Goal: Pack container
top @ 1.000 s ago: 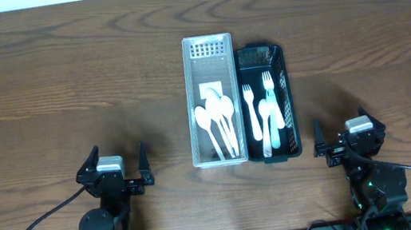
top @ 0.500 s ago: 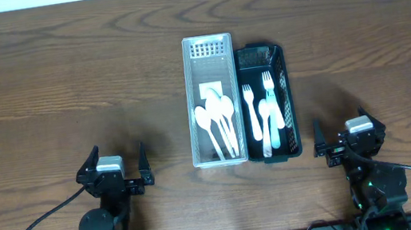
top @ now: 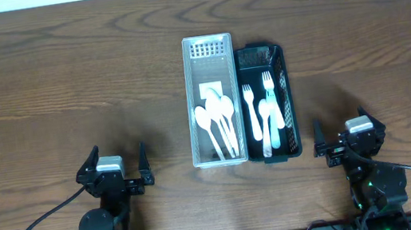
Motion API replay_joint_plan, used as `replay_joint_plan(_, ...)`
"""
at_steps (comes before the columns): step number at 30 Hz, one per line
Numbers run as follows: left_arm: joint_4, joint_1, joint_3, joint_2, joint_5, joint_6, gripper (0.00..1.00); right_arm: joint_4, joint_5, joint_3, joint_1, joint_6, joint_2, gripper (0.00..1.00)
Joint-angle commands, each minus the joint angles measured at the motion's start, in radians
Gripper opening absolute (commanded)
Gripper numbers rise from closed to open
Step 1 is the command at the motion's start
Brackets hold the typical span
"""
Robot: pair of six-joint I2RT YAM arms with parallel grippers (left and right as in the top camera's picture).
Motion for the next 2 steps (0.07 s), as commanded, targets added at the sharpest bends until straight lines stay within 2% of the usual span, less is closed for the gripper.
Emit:
replay_joint_plan(1, -0.021, 0.004, -0.024, -0.006, 0.025, -0.009, 0.98, -0.004, -0.011, -0.002, 0.008, 0.018, -0.003, 0.99)
replay_joint_plan(2, -0.021, 0.004, -0.024, -0.006, 0.025, -0.009, 0.98, -0.004, -0.011, -0.002, 0.008, 0.018, -0.003, 0.99)
